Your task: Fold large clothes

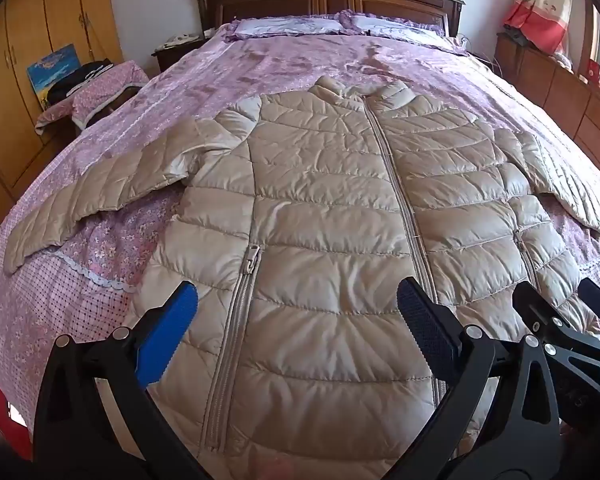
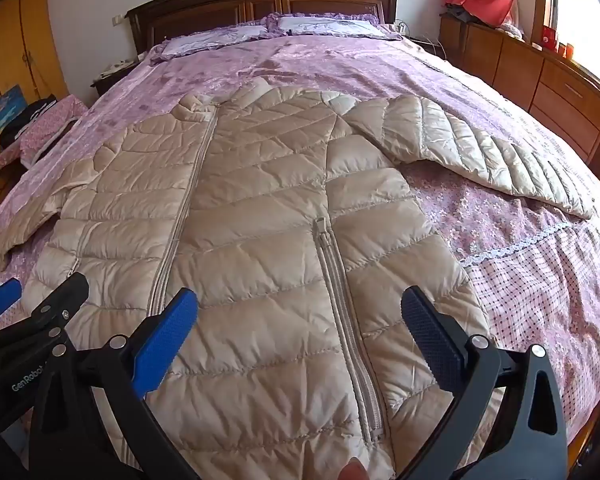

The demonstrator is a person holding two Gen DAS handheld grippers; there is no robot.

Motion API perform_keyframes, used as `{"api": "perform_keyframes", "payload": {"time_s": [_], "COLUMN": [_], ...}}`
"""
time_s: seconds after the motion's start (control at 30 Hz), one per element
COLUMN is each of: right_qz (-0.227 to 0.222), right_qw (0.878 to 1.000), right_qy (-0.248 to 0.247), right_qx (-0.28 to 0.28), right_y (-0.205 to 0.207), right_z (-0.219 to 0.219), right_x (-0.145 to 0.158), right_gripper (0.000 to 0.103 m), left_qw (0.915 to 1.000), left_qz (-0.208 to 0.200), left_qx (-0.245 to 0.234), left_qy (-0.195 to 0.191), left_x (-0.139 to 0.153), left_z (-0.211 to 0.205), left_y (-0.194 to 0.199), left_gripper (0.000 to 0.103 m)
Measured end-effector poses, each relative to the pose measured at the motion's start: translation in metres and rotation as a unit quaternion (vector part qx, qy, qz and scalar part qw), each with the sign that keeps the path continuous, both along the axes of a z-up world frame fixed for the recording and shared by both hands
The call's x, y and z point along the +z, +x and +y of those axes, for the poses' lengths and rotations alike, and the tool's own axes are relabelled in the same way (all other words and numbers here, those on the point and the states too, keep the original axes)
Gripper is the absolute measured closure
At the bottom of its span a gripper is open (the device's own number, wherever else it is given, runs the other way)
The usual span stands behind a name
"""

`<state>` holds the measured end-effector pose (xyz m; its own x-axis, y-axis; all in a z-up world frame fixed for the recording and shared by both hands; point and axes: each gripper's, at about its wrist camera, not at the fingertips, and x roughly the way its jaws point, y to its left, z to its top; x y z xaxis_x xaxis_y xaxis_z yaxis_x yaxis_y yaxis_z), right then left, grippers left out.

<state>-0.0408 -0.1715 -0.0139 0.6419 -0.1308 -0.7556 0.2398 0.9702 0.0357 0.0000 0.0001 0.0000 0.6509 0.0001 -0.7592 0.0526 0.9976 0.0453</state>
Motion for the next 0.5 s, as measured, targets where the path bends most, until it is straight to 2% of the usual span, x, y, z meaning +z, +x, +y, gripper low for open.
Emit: {"api": "perform_keyframes", "payload": {"time_s": [0.5], "right_qz": [0.001], "right_qw": [1.0], "right_qy": [0.001], "right_qx": [-0.001], "right_y": [-0.0017], "right_z": [-0.001], "right_x": [0.0003], "right_gripper": [0.005], "left_qw": [1.0], "left_qz": [0.002], "left_qx": [-0.001], "left_qy": [-0.001], "left_x": [0.0002], "left_z": [-0.0001], "left_y": [0.0003], "left_gripper": [0.004]}}
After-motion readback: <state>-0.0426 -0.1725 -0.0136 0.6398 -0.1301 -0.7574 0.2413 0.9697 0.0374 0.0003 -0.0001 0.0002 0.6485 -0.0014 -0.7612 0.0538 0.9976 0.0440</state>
